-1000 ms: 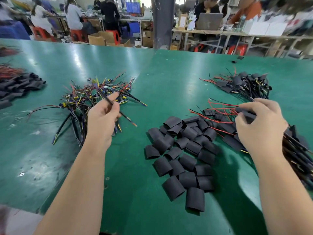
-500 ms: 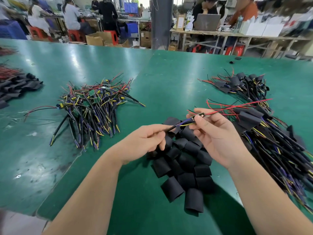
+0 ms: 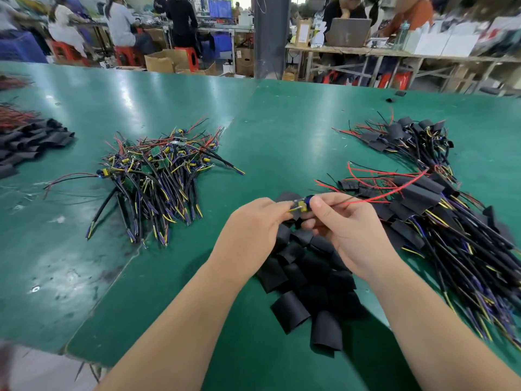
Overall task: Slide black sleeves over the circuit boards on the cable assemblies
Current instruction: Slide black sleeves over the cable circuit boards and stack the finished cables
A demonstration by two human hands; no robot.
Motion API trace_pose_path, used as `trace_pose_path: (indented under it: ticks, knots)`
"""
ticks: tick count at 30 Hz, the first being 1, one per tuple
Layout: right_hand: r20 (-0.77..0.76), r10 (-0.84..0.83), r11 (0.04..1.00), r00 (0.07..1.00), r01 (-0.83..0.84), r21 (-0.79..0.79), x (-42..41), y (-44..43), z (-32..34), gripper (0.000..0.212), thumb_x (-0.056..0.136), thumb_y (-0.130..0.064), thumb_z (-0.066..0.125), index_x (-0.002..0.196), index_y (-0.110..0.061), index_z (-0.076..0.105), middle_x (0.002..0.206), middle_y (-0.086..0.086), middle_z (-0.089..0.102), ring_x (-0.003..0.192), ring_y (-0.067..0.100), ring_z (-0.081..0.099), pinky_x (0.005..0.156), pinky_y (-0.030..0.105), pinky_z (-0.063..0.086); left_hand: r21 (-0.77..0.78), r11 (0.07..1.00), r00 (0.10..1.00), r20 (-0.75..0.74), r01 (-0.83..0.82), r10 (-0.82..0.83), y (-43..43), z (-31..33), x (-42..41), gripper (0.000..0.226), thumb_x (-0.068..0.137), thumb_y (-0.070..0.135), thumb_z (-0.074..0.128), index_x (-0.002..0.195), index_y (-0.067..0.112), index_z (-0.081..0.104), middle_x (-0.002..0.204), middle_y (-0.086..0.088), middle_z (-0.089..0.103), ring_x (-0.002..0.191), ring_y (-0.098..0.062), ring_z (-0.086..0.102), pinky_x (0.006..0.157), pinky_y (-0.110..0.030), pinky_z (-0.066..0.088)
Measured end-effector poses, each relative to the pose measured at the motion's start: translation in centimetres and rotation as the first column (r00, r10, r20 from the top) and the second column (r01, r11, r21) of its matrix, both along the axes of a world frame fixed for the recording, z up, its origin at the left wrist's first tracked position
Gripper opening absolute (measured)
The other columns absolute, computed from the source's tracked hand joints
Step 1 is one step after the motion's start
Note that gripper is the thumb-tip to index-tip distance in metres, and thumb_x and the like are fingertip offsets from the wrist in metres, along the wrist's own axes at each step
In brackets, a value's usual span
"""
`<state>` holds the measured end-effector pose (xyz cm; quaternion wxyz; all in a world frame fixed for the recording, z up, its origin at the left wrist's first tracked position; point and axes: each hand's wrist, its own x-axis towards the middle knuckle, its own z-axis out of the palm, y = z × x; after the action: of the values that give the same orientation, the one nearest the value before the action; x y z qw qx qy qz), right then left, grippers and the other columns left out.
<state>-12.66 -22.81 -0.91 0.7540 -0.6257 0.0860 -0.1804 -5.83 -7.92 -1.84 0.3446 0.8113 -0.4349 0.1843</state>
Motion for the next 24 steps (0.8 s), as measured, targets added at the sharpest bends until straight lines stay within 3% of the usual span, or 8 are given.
trace_pose_path:
  ticks: [2, 4, 6, 9, 11, 15, 19, 24]
  knots:
    - [-0.032, -0.023, 0.999, 0.999, 0.024, 0.023, 0.2, -0.4, -0.1, 0.018, 0.078, -0.027, 0.071, 0.089, -0.014, 0.067, 0.076, 0.003, 0.072, 0.061, 0.013, 0.064, 0.057, 0.02, 0.048, -0.036, 0.996, 0.995, -0.051, -0.083, 0.081, 0.3, 0.0, 0.5, 0.021, 0.089, 0.014, 0.055, 0.093, 0.004, 0.073, 0.073, -0.015, 0.063, 0.069, -0.032, 0.06, 0.068, -0.046, 0.048]
    - [-0.124, -0.218, 0.961, 0.968, 0.19, -0.202, 0.4, -1.3, -0.3, 0.007, 0.088, -0.012, 0.066, 0.089, -0.019, 0.066, 0.074, -0.002, 0.07, 0.063, 0.01, 0.063, 0.06, 0.018, 0.046, -0.096, 0.98, 0.981, -0.11, -0.173, 0.162, 0.7, -0.1, 1.2, 0.019, 0.09, 0.011, 0.056, 0.087, 0.001, 0.071, 0.075, -0.016, 0.067, 0.069, -0.032, 0.063, 0.071, -0.045, 0.049]
    - [-0.155, -0.4, 0.78, 0.903, 0.247, -0.575, 0.5, -2.1, -1.0, 0.012, 0.087, -0.013, 0.063, 0.086, -0.025, 0.066, 0.071, -0.01, 0.066, 0.064, 0.005, 0.058, 0.063, 0.014, 0.041, -0.086, 0.96, 0.954, -0.166, -0.267, 0.251, 0.9, -0.4, 1.9, 0.018, 0.094, 0.01, 0.055, 0.086, 0.003, 0.069, 0.078, -0.01, 0.068, 0.076, -0.031, 0.061, 0.075, -0.042, 0.046]
    - [-0.118, -0.387, 0.623, 0.915, 0.165, -0.765, 0.2, -1.9, -1.3, 0.005, 0.081, -0.029, 0.07, 0.08, -0.026, 0.066, 0.069, -0.017, 0.063, 0.063, -0.005, 0.054, 0.062, 0.002, 0.036, 0.017, 0.928, 0.901, -0.234, -0.372, 0.366, 1.1, -0.7, 2.5, 0.022, 0.099, 0.016, 0.045, 0.093, 0.006, 0.064, 0.083, -0.007, 0.066, 0.08, -0.031, 0.058, 0.074, -0.043, 0.045]
    - [-0.084, -0.318, 0.506, 0.944, 0.094, -0.858, 0.0, -1.9, -1.4, 0.018, 0.078, -0.031, 0.075, 0.095, -0.028, 0.068, 0.084, -0.013, 0.062, 0.073, 0.0, 0.053, 0.069, 0.004, 0.034, 0.052, 0.913, 0.886, -0.224, -0.406, 0.406, 1.5, -0.9, 2.8, 0.024, 0.101, 0.019, 0.04, 0.098, 0.008, 0.062, 0.082, -0.008, 0.064, 0.076, -0.033, 0.057, 0.068, -0.044, 0.046]
    - [-0.032, -0.327, 0.246, 0.944, 0.053, -0.968, 0.4, -1.8, -1.8, 0.038, 0.083, -0.022, 0.069, 0.12, -0.029, 0.065, 0.119, -0.002, 0.057, 0.109, 0.025, 0.045, 0.093, 0.035, 0.035, 0.072, 0.893, 0.877, -0.17, -0.444, 0.449, 2.0, -1.2, 3.0, 0.024, 0.102, 0.021, 0.036, 0.102, 0.011, 0.058, 0.062, 0.002, 0.047, 0.056, -0.025, 0.044, 0.052, -0.035, 0.029]
    - [-0.059, -0.345, 0.03, 0.937, -0.052, -0.998, 1.6, -1.1, -1.5, 0.061, 0.083, -0.029, 0.062, 0.14, -0.04, 0.042, 0.148, -0.002, 0.036, 0.128, 0.025, 0.029, 0.101, 0.041, 0.024, 0.111, 0.893, 0.88, -0.155, -0.437, 0.45, 2.0, -1.4, 2.9, 0.024, 0.102, 0.02, 0.034, 0.105, 0.011, 0.057, 0.064, 0.002, 0.047, 0.057, -0.027, 0.044, 0.052, -0.034, 0.027]
    - [-0.328, -0.176, -0.027, 0.928, -0.337, -0.941, 4.3, -0.6, -0.2, 0.083, 0.078, -0.013, 0.053, 0.149, -0.042, 0.022, 0.159, -0.002, 0.017, 0.143, 0.021, 0.015, 0.111, 0.042, 0.017, 0.117, 0.91, 0.894, -0.176, -0.397, 0.412, 2.1, -1.5, 3.0, 0.022, 0.102, 0.019, 0.034, 0.103, 0.012, 0.055, 0.06, 0.01, 0.038, 0.059, -0.028, 0.042, 0.053, -0.035, 0.026]
